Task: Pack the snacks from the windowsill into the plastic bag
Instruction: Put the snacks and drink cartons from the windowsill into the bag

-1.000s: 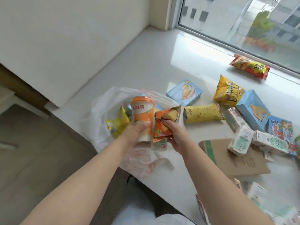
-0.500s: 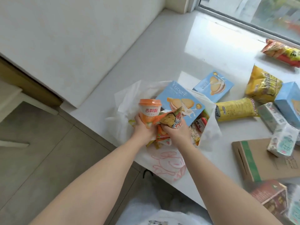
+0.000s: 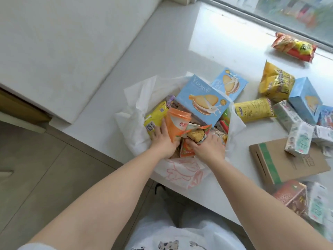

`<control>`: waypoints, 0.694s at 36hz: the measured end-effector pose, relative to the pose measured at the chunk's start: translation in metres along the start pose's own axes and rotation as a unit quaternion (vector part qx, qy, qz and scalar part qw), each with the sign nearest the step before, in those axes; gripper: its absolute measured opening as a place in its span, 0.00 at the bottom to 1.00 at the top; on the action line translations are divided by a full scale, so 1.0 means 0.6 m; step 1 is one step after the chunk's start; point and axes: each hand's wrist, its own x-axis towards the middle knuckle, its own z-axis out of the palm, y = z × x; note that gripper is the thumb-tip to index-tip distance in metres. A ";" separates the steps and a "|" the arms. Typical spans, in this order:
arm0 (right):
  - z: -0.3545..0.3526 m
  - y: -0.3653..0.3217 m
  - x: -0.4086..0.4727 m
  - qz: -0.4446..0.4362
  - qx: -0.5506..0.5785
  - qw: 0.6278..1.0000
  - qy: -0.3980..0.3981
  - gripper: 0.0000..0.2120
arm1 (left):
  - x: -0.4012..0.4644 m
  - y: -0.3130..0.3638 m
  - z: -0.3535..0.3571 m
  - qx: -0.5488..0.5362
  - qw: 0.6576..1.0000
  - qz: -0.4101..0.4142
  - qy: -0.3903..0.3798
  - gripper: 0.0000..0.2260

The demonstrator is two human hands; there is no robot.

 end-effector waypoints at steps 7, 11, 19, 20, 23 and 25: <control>-0.022 0.055 -0.019 0.073 0.177 0.956 0.222 0.29 | -0.018 0.034 -0.002 -0.117 0.985 0.050 0.117 0.38; -0.028 0.082 0.012 0.289 0.221 0.925 0.112 0.32 | -0.024 0.052 0.009 -0.139 0.977 0.048 0.153 0.38; -0.040 0.106 0.022 0.271 0.516 0.812 0.023 0.15 | -0.025 0.064 -0.011 0.042 0.971 0.154 0.180 0.32; -0.050 0.104 0.018 0.286 0.582 0.760 0.033 0.13 | -0.024 0.073 -0.016 0.075 0.967 0.177 0.168 0.31; -0.101 0.101 0.007 0.280 0.703 0.653 0.038 0.11 | -0.022 0.114 -0.017 0.188 0.945 0.243 0.108 0.29; -0.149 0.102 0.003 0.221 0.673 0.704 0.048 0.11 | -0.023 0.143 -0.007 0.254 0.928 0.264 0.066 0.30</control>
